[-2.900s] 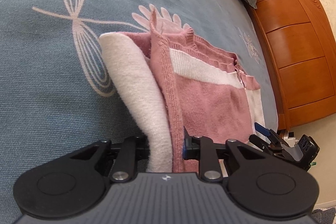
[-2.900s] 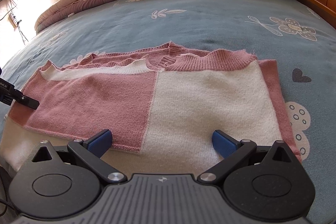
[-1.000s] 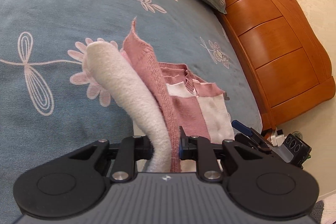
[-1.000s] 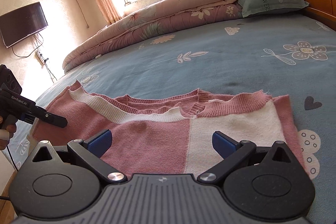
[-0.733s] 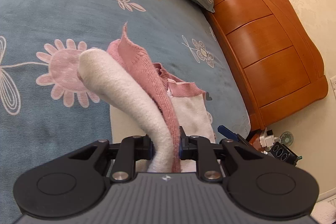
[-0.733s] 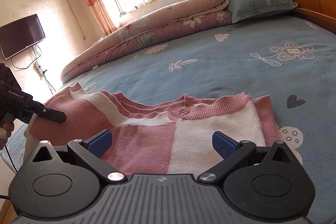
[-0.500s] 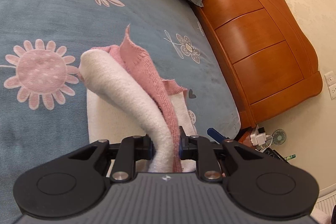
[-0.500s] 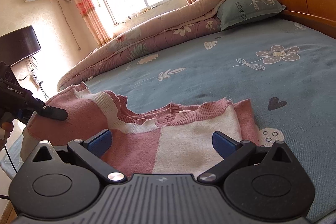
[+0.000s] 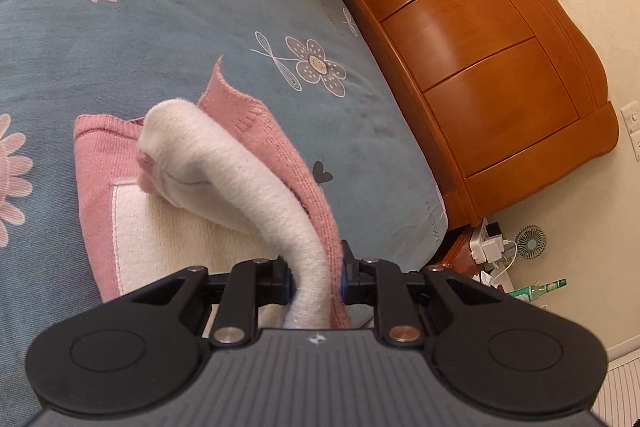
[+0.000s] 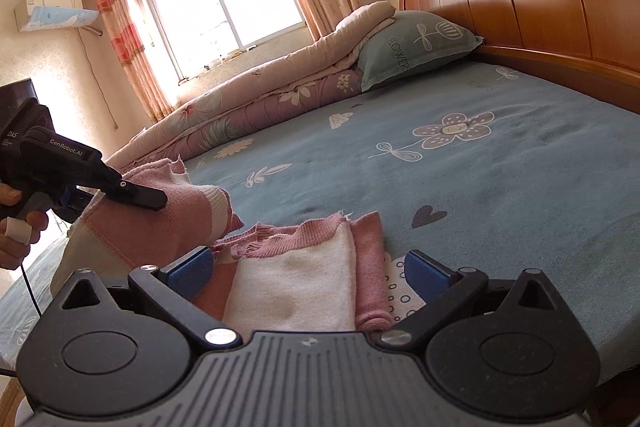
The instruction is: Fold clothes
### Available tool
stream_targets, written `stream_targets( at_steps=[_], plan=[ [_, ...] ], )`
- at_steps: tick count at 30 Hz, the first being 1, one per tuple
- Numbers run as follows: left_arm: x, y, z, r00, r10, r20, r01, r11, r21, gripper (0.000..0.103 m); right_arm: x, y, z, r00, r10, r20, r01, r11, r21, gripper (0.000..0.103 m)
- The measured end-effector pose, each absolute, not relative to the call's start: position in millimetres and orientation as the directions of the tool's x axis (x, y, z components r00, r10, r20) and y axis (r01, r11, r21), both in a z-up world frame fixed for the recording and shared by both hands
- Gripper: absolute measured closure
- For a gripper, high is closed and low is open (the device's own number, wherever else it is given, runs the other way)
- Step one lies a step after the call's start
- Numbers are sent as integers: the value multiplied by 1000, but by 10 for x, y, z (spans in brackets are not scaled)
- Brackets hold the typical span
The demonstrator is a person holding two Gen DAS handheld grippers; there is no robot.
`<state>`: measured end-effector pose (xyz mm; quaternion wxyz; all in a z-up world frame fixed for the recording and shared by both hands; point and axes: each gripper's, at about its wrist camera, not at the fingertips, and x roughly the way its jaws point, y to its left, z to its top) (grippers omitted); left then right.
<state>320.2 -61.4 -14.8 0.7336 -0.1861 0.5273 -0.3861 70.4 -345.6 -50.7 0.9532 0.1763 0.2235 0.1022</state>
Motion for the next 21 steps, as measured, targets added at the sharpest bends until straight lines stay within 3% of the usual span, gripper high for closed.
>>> stream_targets(
  at_steps=[21],
  plan=[
    [3493,-1588,-816,27,-626,-779,336,740,-583,84,561,-3684,-542,892,221,-395,-55,919,391,0]
  ],
)
